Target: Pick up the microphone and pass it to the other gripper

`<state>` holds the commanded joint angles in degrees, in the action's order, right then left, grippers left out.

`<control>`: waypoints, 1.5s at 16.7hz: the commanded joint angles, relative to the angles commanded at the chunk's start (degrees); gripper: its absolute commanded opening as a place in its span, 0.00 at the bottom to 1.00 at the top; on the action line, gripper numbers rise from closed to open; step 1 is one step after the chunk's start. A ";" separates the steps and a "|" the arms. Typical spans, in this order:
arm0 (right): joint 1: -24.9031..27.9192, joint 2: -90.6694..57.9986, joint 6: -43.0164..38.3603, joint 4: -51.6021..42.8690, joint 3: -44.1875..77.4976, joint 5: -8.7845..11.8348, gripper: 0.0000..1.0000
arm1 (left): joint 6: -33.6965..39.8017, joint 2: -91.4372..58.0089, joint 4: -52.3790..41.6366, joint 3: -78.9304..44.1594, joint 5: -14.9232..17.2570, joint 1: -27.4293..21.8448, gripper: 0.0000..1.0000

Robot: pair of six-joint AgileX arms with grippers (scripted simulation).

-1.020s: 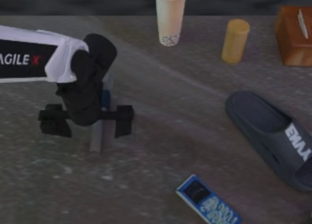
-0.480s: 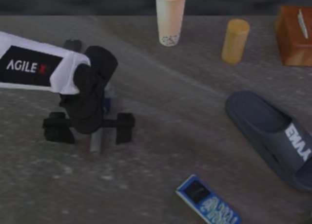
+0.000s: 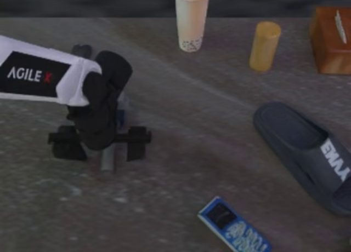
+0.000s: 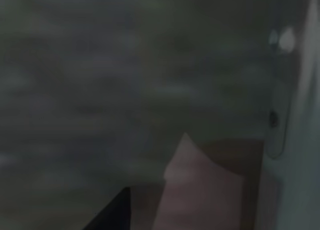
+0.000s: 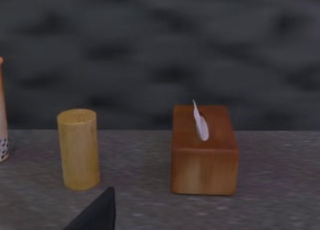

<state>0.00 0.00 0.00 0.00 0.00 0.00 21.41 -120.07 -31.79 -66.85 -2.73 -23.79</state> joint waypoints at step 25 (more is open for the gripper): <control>0.00 0.00 0.00 0.00 0.00 0.00 1.00 | -8.13 8.08 29.39 6.43 9.84 0.28 0.00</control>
<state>0.00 0.00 0.00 0.00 0.00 0.00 13.28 -111.99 -2.39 -60.42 7.11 -23.51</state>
